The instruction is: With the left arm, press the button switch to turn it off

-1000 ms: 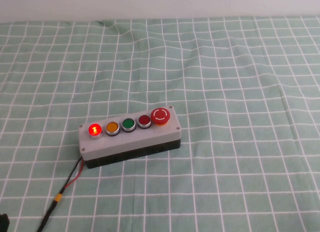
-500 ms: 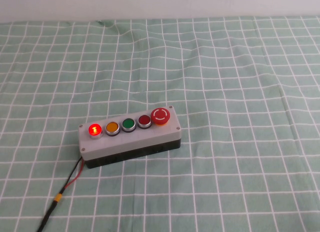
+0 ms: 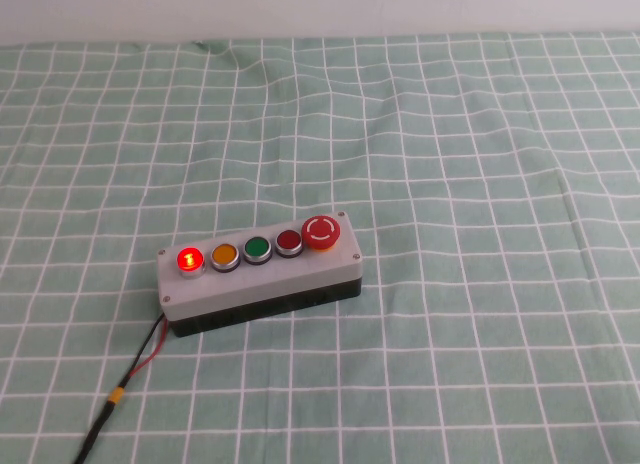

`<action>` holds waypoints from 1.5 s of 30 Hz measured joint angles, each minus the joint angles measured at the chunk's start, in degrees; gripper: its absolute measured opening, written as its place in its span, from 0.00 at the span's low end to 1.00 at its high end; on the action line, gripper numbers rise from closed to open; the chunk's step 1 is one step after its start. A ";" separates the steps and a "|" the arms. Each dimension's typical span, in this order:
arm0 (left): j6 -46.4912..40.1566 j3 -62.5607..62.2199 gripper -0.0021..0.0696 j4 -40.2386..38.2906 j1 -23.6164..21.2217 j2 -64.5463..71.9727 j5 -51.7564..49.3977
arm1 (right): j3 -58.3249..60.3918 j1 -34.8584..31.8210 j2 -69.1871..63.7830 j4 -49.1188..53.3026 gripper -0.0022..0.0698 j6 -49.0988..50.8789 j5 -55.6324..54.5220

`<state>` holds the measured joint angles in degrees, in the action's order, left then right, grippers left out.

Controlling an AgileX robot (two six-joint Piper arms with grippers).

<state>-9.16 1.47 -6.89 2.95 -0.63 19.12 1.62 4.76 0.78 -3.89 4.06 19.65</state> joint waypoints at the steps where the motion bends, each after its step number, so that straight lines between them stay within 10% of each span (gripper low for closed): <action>1: 0.00 0.00 0.02 0.00 0.00 0.00 0.36 | 0.00 0.00 0.00 0.00 0.01 0.00 0.00; 16: 6.63 -5.77 0.02 -0.44 0.00 -0.09 22.48 | 0.00 0.00 0.00 0.00 0.01 0.00 0.00; 32: 7.22 -52.04 0.02 -2.82 0.00 21.59 -39.75 | 0.00 0.00 0.00 0.00 0.01 0.00 0.00; 45: 6.95 -59.56 0.02 -11.11 0.00 42.33 -41.82 | 0.00 0.00 0.00 0.00 0.01 0.00 0.00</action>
<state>-2.21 -58.09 -18.00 2.95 41.70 -22.70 1.62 4.76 0.78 -3.89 4.06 19.65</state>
